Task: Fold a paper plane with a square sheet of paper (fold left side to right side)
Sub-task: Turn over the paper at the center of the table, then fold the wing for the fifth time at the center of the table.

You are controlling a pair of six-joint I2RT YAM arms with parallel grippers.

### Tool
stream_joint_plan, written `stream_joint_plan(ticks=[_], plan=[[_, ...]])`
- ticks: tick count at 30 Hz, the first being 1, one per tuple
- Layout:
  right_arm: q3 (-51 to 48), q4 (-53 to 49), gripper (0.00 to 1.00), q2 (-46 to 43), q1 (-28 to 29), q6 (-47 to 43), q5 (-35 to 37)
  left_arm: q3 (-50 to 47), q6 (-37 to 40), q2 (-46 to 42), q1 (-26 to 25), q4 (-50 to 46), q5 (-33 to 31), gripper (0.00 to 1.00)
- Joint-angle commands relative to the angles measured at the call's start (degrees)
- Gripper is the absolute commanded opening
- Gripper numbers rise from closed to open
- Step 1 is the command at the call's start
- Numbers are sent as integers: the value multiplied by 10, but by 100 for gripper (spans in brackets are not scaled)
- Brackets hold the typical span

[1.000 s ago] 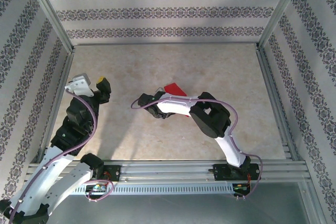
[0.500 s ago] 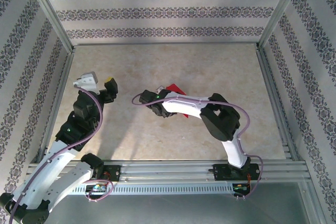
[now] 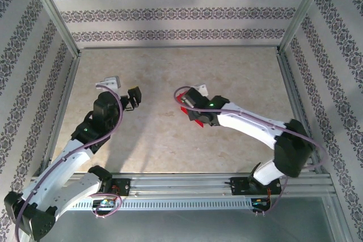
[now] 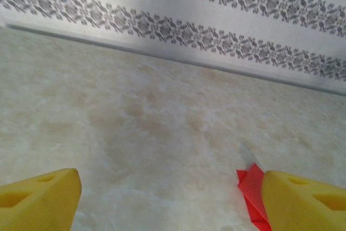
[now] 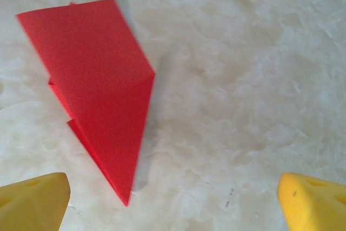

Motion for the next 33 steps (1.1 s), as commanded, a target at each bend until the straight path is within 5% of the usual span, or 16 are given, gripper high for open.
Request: stream_joint_plan(ticks=[1, 14, 22, 33], plan=[[-48, 48, 98, -59, -32, 14, -31, 17, -46, 32, 7, 23, 62, 87], [-232, 158, 98, -269, -211, 48, -169, 24, -180, 260, 4, 143, 273, 71], [-353, 275, 98, -333, -385, 137, -391, 75, -227, 414, -21, 184, 334, 69], [-372, 290, 98, -332, -423, 126, -436, 112, -291, 539, -35, 268, 352, 62]])
